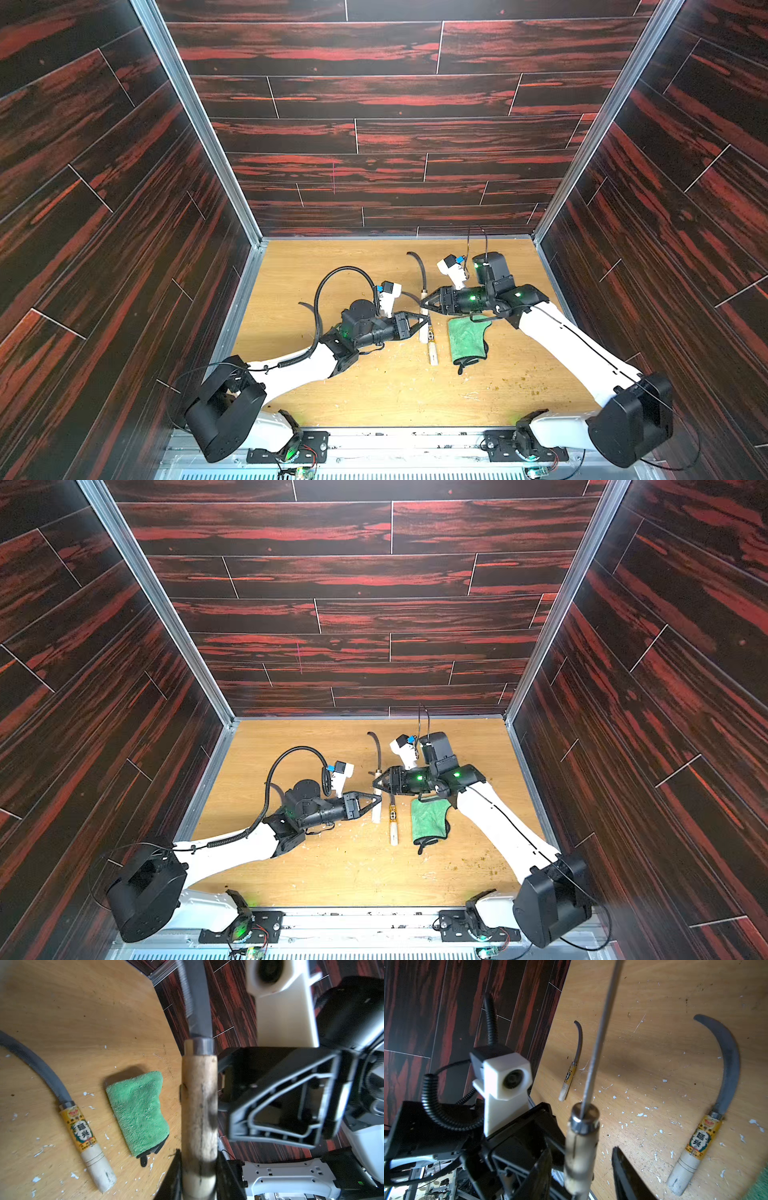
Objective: Wipe small sickles with rags
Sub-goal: Adjust the small sickle.
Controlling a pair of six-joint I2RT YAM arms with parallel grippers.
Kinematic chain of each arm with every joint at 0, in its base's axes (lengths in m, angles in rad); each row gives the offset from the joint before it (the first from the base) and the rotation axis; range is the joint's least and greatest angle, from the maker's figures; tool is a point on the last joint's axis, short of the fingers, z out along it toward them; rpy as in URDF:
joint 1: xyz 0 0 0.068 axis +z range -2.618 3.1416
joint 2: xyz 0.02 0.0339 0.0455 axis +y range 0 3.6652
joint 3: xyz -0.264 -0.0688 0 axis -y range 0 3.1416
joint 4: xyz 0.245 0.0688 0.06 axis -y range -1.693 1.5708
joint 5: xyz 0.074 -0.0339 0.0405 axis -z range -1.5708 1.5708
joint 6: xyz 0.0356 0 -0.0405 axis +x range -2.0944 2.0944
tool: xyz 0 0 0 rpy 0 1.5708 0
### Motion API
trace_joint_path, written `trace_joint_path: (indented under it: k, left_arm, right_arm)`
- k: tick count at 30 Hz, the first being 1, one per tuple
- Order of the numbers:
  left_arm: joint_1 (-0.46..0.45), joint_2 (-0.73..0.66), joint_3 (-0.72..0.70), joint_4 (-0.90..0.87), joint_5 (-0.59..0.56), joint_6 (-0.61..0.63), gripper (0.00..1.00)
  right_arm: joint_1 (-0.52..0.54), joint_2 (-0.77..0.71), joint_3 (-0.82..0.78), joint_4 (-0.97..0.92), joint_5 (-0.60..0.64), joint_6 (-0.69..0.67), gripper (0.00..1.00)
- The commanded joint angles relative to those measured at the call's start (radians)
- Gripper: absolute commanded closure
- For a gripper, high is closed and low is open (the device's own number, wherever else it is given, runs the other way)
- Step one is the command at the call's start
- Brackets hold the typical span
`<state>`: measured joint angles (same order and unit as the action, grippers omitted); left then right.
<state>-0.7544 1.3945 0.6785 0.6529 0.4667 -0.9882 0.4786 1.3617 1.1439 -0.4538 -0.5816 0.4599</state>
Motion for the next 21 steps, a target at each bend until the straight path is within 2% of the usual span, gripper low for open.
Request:
trace_joint_path:
  k: [1,6,9,12,17,21]
  left_arm:
    - [-0.006,0.013,0.003,0.073,0.015,-0.006,1.00]
    - [-0.009,0.024,-0.003,0.094,0.013,-0.020,1.00]
    - [-0.009,0.019,-0.003,0.084,0.008,-0.017,0.98]
    - [-0.009,0.008,0.001,0.060,-0.001,-0.006,0.94]
    - [-0.010,-0.005,0.009,0.018,-0.015,0.012,0.78]
    - [-0.010,-0.005,0.017,-0.004,-0.027,0.019,0.73]
  right_arm:
    - [0.011,0.025,0.023,0.018,-0.022,-0.001,0.64]
    - [0.022,0.035,0.036,0.021,-0.029,0.001,0.87]
    - [0.030,0.033,0.039,0.020,-0.020,0.003,0.94]
    - [0.039,0.024,0.048,0.015,-0.001,0.010,0.96]
    - [0.053,0.011,0.066,-0.006,0.052,0.046,0.99]
    - [0.083,0.017,0.078,-0.016,0.109,0.079,0.99]
